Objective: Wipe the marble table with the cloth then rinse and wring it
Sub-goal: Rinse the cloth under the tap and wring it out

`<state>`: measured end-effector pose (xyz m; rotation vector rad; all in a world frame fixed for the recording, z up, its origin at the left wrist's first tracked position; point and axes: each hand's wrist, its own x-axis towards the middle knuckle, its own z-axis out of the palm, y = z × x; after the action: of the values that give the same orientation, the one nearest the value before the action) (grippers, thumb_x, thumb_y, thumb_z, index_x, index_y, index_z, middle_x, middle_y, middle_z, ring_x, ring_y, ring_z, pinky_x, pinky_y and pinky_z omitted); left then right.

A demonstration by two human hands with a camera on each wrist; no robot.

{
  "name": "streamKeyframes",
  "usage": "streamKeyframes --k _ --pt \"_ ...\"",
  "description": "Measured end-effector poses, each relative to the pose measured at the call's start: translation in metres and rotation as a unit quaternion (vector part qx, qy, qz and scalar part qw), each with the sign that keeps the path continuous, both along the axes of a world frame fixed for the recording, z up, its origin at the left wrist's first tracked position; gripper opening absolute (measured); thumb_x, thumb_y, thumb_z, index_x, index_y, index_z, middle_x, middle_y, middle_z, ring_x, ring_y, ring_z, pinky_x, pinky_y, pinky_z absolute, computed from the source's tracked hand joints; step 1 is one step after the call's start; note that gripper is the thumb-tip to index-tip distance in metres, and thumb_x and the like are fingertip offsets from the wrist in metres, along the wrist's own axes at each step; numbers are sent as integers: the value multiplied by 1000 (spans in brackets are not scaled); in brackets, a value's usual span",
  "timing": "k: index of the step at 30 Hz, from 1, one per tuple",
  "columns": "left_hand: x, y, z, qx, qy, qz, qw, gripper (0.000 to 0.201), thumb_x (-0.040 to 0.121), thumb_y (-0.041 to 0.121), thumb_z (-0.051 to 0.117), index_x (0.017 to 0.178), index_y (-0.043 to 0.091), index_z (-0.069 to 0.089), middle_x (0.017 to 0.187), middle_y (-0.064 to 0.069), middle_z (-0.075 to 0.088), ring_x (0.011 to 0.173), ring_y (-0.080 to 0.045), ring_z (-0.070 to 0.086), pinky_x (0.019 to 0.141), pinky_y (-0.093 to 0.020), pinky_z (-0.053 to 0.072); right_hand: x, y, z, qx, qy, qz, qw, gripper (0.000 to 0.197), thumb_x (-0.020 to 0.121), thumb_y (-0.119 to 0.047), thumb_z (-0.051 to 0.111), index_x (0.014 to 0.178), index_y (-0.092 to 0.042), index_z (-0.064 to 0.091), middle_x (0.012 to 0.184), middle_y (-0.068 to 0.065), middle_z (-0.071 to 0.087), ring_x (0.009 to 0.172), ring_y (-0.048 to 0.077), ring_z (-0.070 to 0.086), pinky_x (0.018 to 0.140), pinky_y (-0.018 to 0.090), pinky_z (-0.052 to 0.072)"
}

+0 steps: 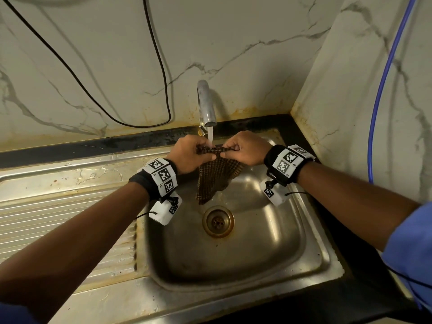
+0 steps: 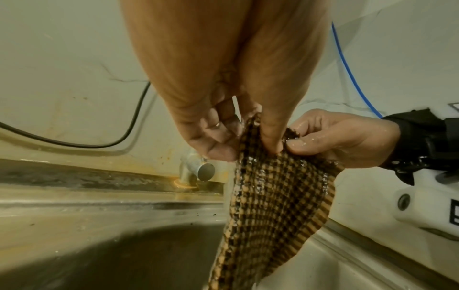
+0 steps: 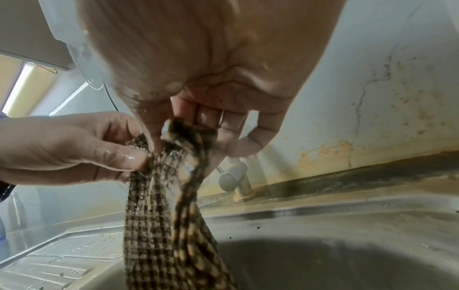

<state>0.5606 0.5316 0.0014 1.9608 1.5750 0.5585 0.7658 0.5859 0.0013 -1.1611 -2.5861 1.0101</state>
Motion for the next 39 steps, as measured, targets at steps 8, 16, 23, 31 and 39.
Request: streamKeyframes --k 8,16,23,31,39 --pt "4 4 2 20 -13 4 1000 10 88 20 65 95 17 72 92 -1 70 85 -17 62 79 -31 50 -1 9 6 45 -19 9 999 10 85 -10 68 93 -11 73 94 2 67 88 16 60 84 34 49" --pt "12 5 -1 47 -45 33 997 10 86 22 68 93 19 74 89 1 71 82 -14 63 77 -30 51 -11 4 -9 17 18 -12 1000 21 82 -26 75 91 -27 56 79 -12 59 73 8 57 72 31 47" --pt "0 -2 -4 44 -72 53 995 31 83 28 71 108 17 56 93 3 61 81 -9 57 68 -21 45 -22 -2 -5 30 43 -14 999 16 90 -35 63 89 -22 73 81 -4 71 76 11 66 75 36 53" --pt "-1 -8 -21 -57 -42 -17 997 18 89 21 64 105 14 65 99 0 69 92 -14 64 86 -34 51 -14 -1 18 -89 112 -75 987 28 91 -20 62 72 -2 70 75 13 66 74 25 63 78 38 47" --pt "-1 -3 -30 -45 -27 2 999 12 93 26 58 99 18 64 93 0 68 88 -16 64 82 -40 54 9 15 12 -143 188 -153 960 25 88 -9 56 66 -2 65 71 5 64 78 23 60 83 39 45"
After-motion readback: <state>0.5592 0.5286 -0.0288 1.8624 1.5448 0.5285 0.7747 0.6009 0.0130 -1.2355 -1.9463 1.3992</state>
